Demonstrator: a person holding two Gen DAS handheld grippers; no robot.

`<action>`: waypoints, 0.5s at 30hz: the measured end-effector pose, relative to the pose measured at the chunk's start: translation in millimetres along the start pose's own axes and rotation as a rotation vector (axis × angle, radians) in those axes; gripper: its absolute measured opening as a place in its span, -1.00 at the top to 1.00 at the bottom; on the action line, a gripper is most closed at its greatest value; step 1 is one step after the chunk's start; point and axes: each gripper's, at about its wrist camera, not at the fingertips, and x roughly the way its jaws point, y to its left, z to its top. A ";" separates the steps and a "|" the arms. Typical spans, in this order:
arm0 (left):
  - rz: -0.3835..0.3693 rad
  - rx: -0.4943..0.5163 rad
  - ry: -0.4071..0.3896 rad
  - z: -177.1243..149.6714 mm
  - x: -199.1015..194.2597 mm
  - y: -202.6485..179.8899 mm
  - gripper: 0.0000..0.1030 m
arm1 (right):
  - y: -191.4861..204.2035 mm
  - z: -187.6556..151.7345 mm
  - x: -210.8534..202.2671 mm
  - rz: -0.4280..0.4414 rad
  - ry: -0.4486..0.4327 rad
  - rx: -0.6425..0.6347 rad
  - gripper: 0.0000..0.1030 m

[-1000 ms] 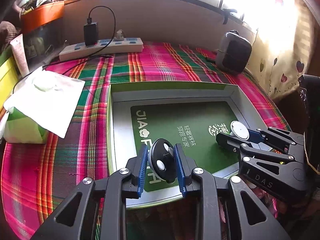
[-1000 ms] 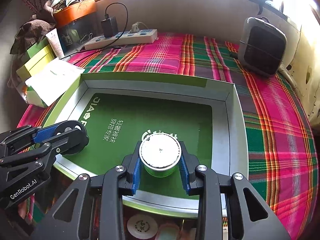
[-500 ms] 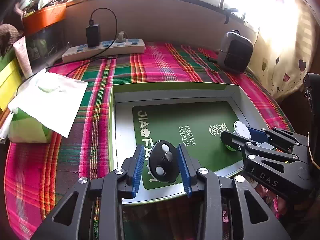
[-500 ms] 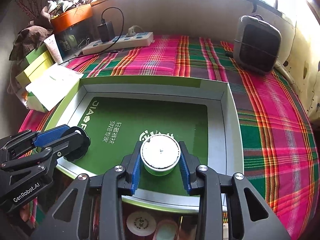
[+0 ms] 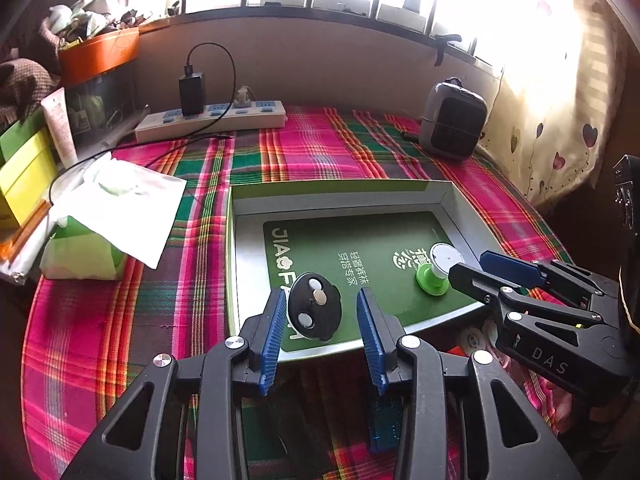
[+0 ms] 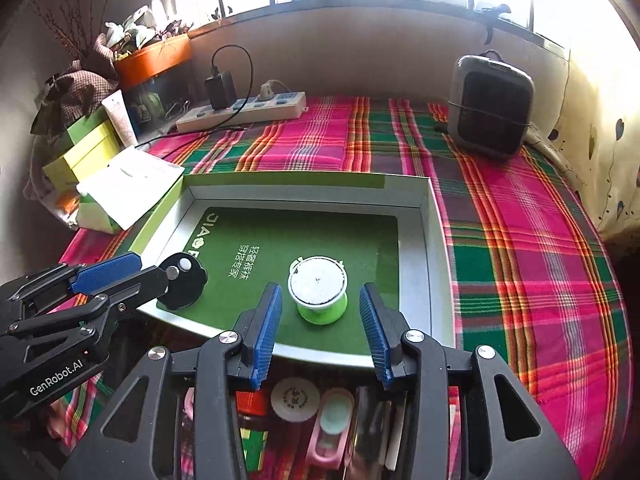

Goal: Organize rigid objects
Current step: 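Lower the black fob into the box and open the left tool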

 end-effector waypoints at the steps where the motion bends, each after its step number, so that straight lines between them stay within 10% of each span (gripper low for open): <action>1: 0.007 0.001 -0.004 -1.4 -3.3 -0.5 0.30 | -0.7 -0.9 -3.7 0.001 -0.006 0.006 0.19; 15: 0.026 0.015 -0.022 -24.4 -32.2 -8.6 0.10 | -3.7 -22.8 -37.0 0.002 -0.039 0.034 0.19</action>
